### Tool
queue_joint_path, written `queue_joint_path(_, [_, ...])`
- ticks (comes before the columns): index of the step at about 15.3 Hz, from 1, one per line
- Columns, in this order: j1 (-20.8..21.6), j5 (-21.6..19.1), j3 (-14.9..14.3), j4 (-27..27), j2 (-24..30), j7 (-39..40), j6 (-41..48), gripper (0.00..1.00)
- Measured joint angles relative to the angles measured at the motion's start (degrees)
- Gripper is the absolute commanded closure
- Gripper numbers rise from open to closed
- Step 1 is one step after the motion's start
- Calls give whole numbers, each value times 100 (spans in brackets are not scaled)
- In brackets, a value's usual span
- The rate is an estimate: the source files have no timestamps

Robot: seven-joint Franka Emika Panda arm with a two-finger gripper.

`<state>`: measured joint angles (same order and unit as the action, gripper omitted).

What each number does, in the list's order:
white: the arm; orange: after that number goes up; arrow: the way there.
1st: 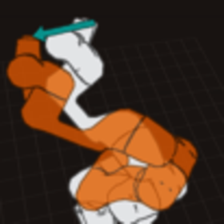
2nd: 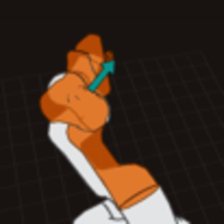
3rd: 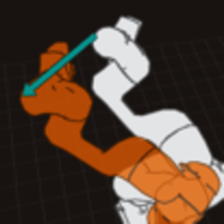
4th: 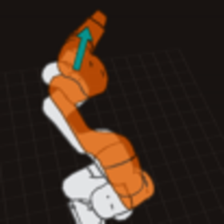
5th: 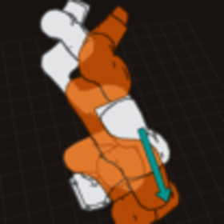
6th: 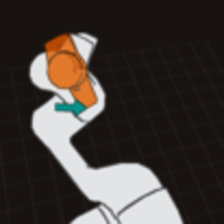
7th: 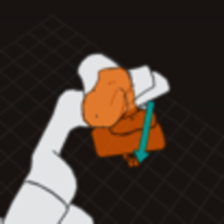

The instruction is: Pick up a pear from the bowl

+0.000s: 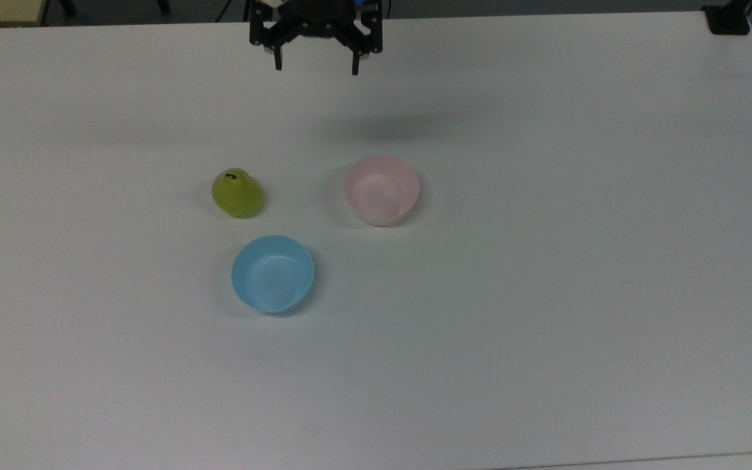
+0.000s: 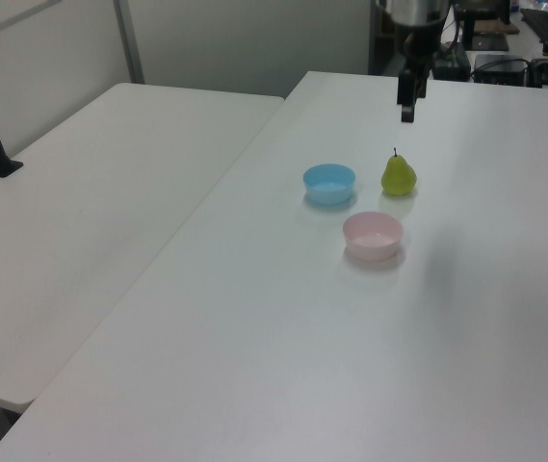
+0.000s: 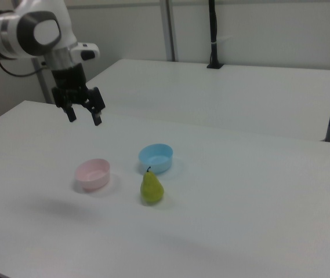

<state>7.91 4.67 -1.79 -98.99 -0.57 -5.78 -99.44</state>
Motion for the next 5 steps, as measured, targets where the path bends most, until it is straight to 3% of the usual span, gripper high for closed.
queue_joint_path(5, [-43,-188,-101,-25,311,0,132,0])
